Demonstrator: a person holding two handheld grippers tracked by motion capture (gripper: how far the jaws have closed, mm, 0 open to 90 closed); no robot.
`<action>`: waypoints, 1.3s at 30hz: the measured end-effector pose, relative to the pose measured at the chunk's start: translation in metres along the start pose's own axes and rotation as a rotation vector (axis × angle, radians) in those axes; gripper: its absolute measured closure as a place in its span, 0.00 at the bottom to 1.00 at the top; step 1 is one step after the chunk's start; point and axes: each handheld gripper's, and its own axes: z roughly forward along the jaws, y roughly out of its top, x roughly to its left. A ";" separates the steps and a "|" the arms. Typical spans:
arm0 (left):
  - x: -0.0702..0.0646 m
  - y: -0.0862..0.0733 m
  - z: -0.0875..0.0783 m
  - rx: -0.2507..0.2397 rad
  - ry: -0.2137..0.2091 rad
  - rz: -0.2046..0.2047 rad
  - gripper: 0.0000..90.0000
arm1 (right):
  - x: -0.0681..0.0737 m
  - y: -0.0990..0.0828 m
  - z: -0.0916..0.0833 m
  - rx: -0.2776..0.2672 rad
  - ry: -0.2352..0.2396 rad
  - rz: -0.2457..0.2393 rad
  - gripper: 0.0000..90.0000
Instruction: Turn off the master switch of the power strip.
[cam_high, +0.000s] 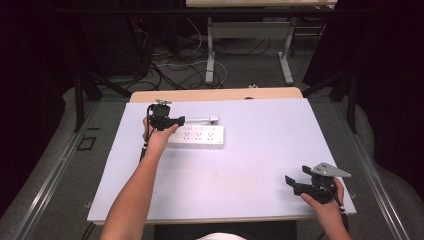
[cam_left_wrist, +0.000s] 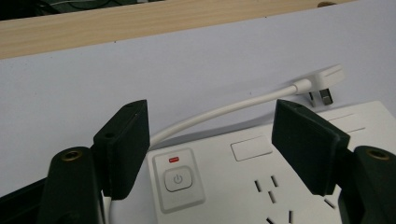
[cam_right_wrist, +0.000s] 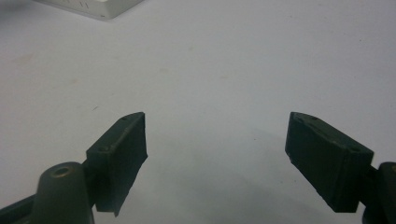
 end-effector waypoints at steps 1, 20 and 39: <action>0.000 0.000 -0.001 -0.001 0.003 0.017 0.31 | 0.000 0.000 0.000 -0.002 0.000 0.001 0.22; -0.019 -0.003 -0.012 -0.037 -0.086 0.008 0.00 | 0.000 0.000 0.000 -0.005 -0.002 -0.005 0.22; -0.036 -0.005 -0.037 -0.067 -0.155 0.075 0.00 | -0.003 -0.001 -0.001 -0.010 0.001 0.009 0.22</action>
